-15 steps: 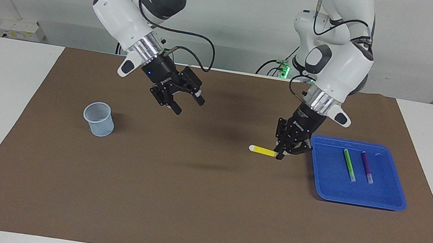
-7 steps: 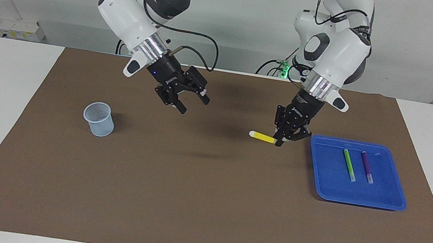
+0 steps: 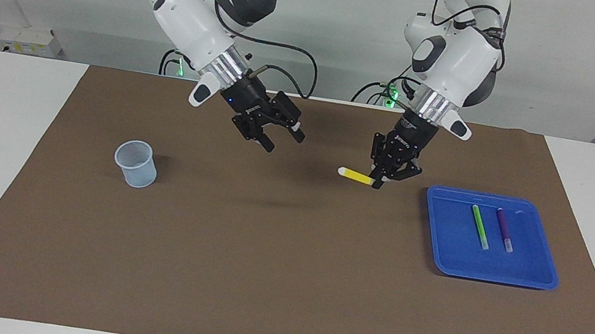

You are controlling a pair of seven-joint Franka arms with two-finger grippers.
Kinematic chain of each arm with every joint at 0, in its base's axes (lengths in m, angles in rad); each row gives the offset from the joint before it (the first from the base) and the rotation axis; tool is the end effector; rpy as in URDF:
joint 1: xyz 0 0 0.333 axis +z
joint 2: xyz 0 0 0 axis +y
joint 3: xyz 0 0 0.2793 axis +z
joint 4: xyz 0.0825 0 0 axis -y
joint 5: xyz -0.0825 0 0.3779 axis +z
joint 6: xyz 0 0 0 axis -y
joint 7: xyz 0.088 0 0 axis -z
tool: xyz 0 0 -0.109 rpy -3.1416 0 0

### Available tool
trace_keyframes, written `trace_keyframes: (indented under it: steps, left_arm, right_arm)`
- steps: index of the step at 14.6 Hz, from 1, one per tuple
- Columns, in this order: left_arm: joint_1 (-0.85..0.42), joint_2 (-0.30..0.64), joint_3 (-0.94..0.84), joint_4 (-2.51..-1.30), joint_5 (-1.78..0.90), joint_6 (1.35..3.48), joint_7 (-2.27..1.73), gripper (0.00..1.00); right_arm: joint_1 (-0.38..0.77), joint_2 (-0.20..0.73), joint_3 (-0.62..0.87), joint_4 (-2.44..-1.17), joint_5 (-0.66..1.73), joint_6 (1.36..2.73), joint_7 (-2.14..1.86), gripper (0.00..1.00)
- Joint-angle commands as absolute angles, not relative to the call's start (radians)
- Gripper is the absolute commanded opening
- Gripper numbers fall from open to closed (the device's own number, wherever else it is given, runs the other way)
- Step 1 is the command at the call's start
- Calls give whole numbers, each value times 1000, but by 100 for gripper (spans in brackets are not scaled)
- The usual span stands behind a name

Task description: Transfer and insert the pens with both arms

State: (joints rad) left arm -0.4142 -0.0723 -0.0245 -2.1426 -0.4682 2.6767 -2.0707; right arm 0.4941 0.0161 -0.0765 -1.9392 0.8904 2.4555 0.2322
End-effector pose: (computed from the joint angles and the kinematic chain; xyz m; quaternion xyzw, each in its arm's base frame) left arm 0.5183 -0.2285 0.4667 0.5148 0.7905 -0.0621 0.3260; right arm 0.5461 0.2433 0.4926 -0.8945 0.1731 -0.1013 0.3995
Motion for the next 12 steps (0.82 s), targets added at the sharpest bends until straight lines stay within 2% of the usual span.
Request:
trace_keyframes:
  steps: [1,2,5,9,12]
  left_arm:
    - [-433,-104,-12,-2180,-485,2698,-2097,0]
    - [-433,-104,-12,-2180,-485,2700,-2097,0]
    - [-433,-104,-12,-2180,-485,2700,-2108,0]
    - [-433,-106,-12,-2180,-485,2698,-2149,0]
    - [-433,-106,-12,-2181,-485,2700,-2204,0]
  right_arm:
    - [480,43,-80,-1875,902,2416,253,100]
    - [471,58,-84,-1838,884,2361,252,100]
    - [423,156,-80,-1644,616,2134,248,100]
    - [471,204,-77,-1626,638,2256,317,100]
    - [472,218,-72,-1632,756,2377,411,100]
